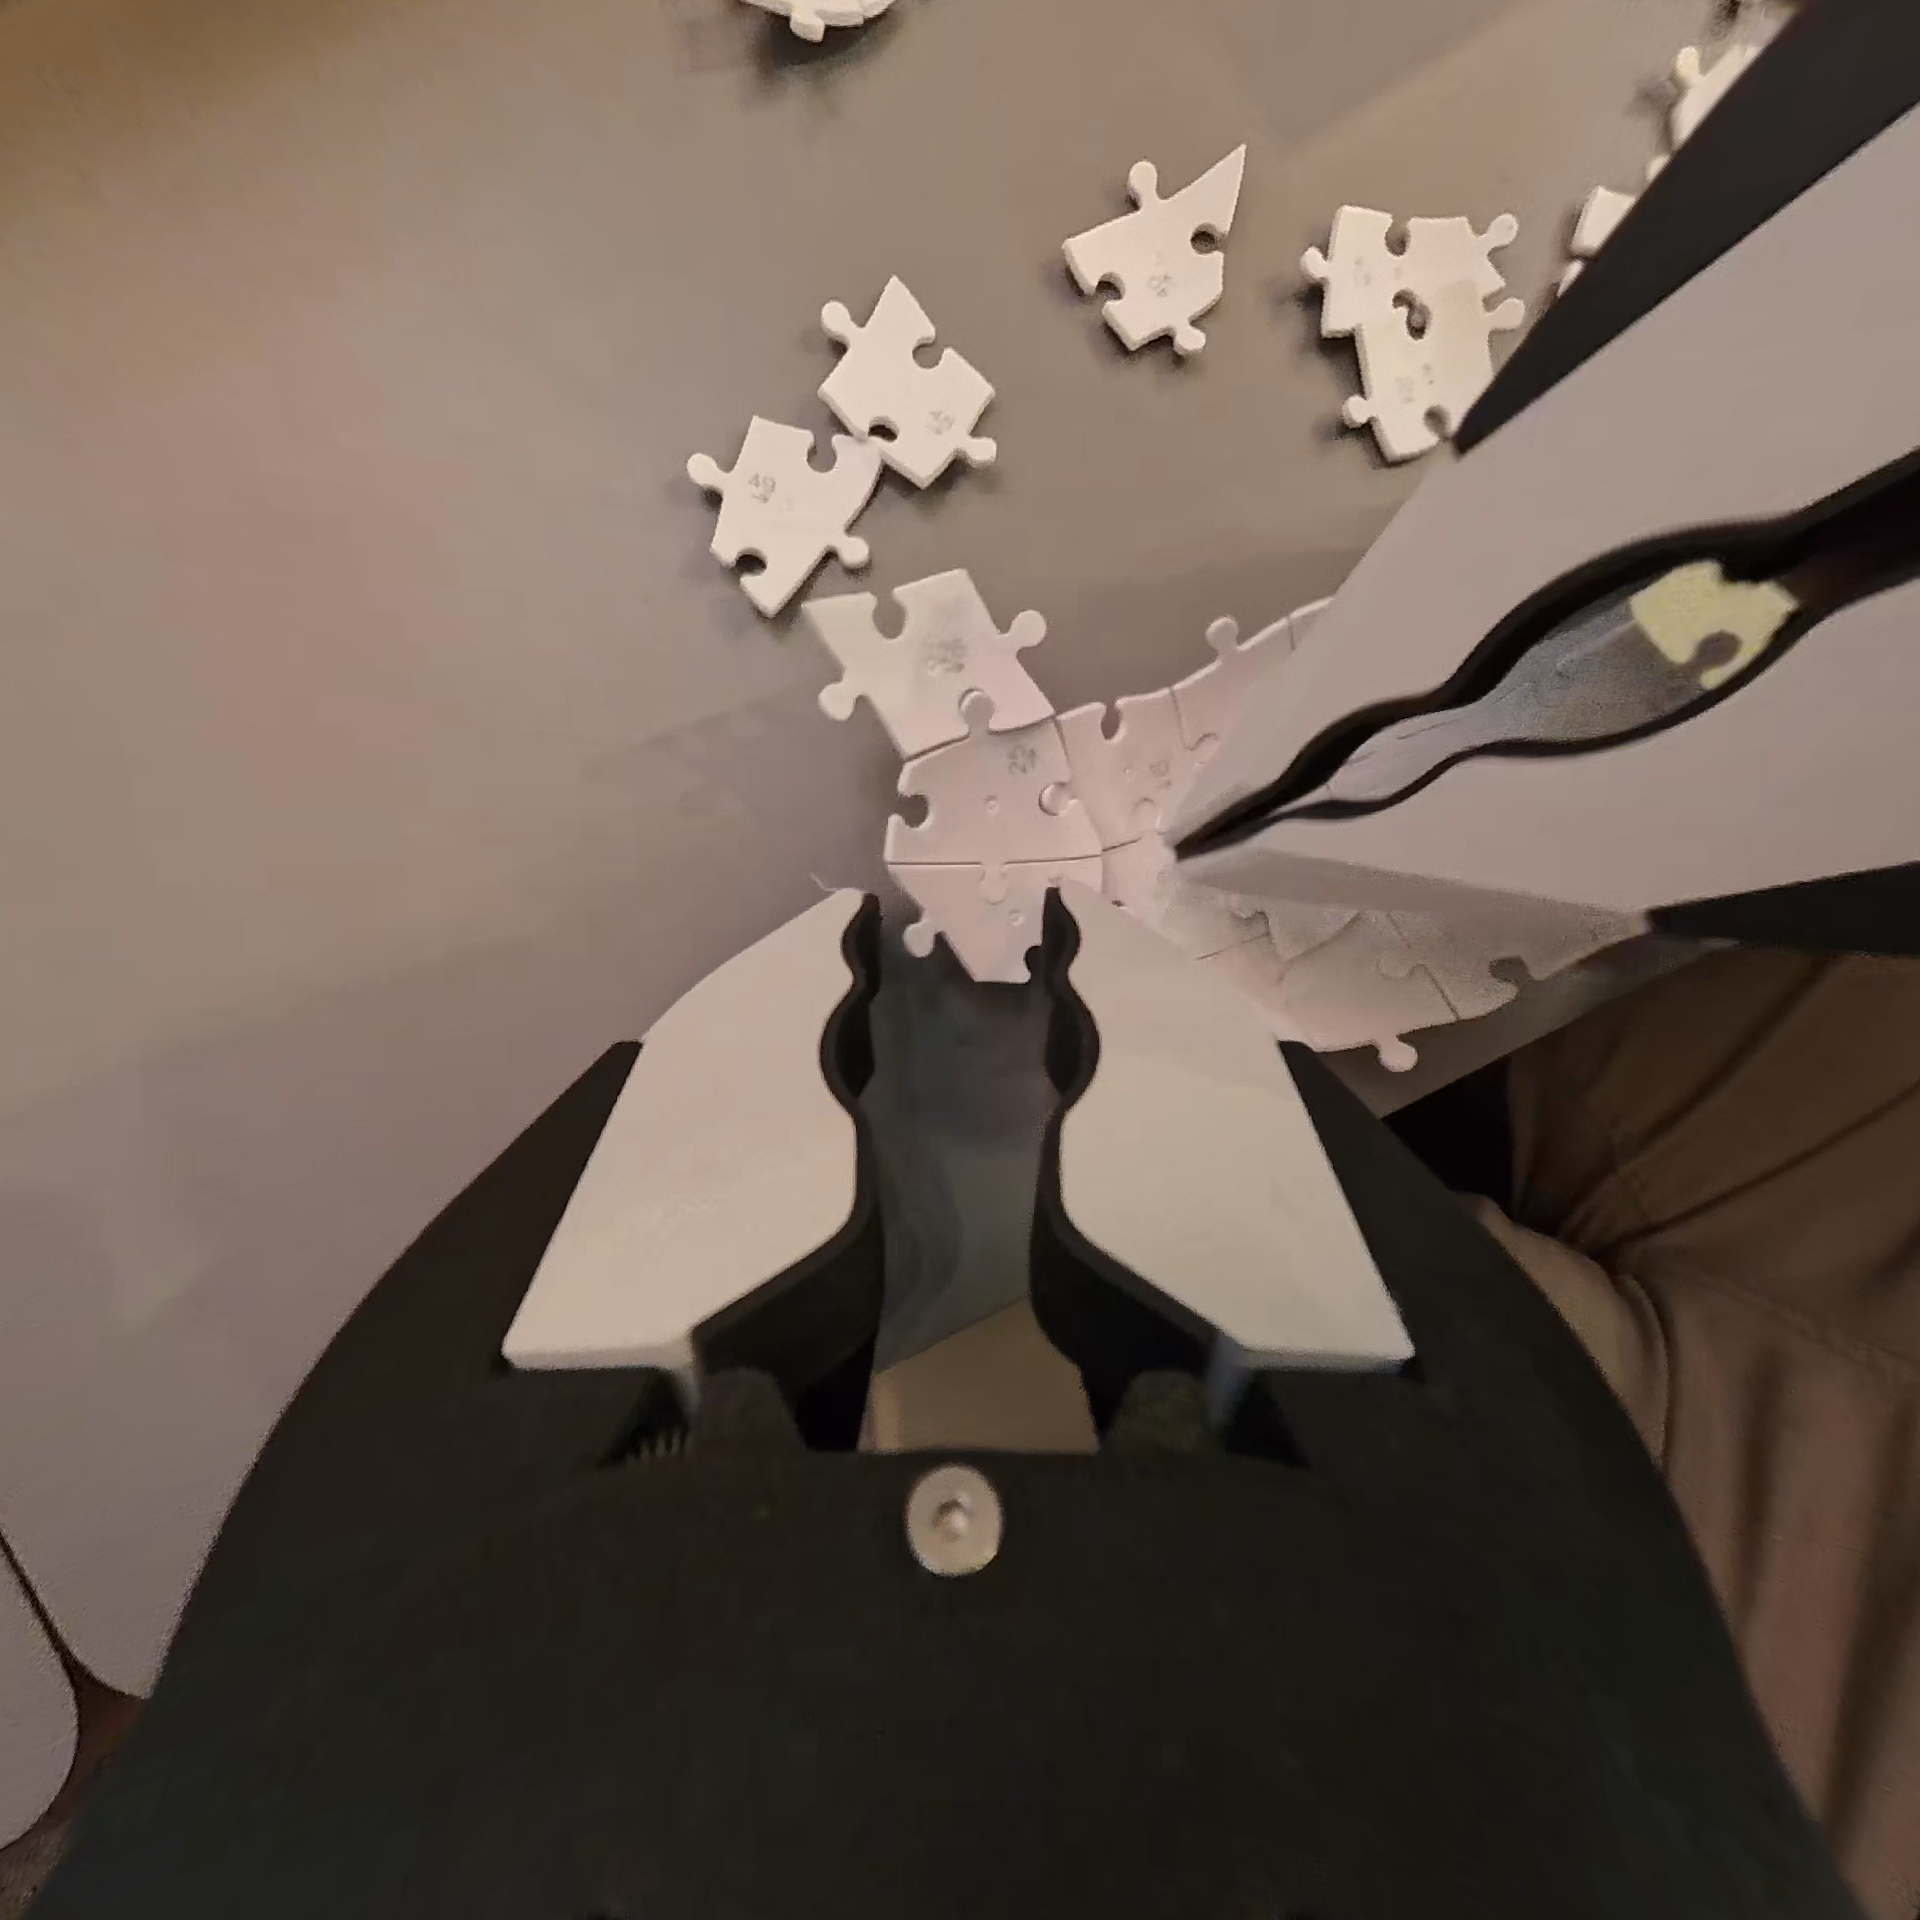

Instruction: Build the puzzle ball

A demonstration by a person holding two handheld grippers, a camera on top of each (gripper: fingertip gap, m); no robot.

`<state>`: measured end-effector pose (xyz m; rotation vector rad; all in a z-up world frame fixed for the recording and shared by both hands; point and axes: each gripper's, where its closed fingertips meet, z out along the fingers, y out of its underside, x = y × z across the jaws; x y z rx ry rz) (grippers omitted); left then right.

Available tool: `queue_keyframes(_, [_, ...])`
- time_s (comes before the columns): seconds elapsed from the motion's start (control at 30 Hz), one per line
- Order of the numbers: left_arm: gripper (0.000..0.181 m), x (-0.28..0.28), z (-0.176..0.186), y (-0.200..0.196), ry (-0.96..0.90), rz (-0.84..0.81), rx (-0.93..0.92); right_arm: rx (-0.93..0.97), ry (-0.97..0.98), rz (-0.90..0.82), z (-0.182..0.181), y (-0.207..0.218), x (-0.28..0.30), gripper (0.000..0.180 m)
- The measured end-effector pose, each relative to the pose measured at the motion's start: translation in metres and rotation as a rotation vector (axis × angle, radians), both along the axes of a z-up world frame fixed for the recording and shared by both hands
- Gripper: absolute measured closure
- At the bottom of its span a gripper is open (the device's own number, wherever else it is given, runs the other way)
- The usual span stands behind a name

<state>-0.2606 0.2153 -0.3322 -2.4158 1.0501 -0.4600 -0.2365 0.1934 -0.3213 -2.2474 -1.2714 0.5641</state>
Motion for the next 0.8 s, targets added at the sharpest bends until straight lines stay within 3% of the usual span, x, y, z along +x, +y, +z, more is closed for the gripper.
queue_keyframes(0.1, [0.147, -0.003, 0.003, 0.001, -0.010, 0.014, 0.013, -0.015, 0.043, 0.016, 0.016, 0.007, 0.004, 0.180])
queue_keyframes(0.27, [0.145, -0.007, 0.027, -0.013, -0.073, 0.047, 0.044, 0.034, 0.000, 0.233, 0.031, 0.008, -0.002, 0.180])
queue_keyframes(0.5, [0.146, 0.006, 0.022, -0.063, -0.150, 0.091, -0.040, 0.015, -0.134, 0.484, 0.005, -0.003, -0.019, 0.180])
queue_keyframes(0.8, [0.154, 0.005, -0.001, -0.046, -0.115, 0.181, -0.018, -0.059, -0.178, 0.540, -0.013, 0.001, -0.012, 0.180])
